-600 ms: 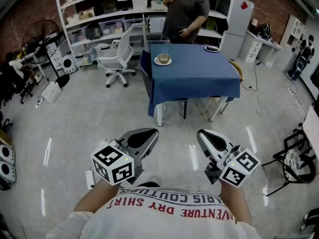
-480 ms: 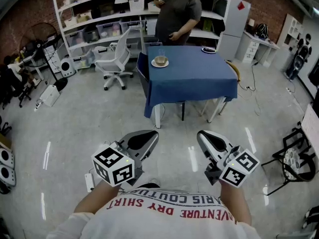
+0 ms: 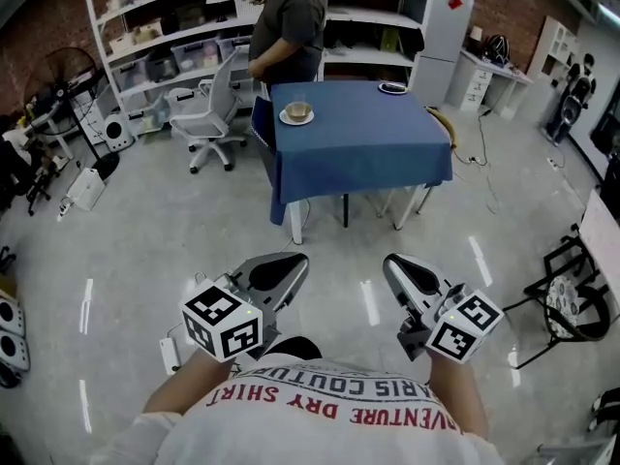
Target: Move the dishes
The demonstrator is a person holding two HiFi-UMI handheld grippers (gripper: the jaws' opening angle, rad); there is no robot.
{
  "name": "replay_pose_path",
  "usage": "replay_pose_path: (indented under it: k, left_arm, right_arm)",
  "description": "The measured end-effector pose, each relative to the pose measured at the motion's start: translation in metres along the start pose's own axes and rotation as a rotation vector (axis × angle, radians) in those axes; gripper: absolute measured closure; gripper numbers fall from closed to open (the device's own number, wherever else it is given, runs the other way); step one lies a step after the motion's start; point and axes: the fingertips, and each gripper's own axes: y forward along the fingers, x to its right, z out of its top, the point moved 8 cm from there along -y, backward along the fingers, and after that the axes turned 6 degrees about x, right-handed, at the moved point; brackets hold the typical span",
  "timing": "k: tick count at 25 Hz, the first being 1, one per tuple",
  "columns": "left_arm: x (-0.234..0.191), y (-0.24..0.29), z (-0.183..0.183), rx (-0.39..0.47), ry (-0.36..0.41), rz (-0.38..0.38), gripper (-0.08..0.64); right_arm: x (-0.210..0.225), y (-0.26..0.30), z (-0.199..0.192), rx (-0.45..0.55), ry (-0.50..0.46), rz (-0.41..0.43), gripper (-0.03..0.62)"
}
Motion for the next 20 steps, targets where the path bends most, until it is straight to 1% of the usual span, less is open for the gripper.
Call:
replay_pose_path:
  k: [5, 11, 15, 20]
  left_arm:
    - [-0.021, 0.012, -0.007, -0.013, -0.03, -0.001, 0.528]
    - [-0.057, 0.04, -0.024, -0.032, -0.053, -0.009, 0.528]
    - [-0.103, 0.068, -0.025, -0.048, -0.078, -0.009, 0.528]
    - [-0.18, 0.116, -0.006, -0.068, -0.114, -0.007, 0.528]
  right_arm:
    - [0.012, 0.013, -0.013, -0.022, 0.025, 0.001, 0.568]
    - [0.048, 0.033, -0.034, -0.053, 0.055, -0.021, 0.568]
    - [0.08, 0.071, -0.04, -0.073, 0.078, -0.022, 0.568]
    - [0.137, 0.142, -0.03, -0.114, 0.096, -0.034, 0.568]
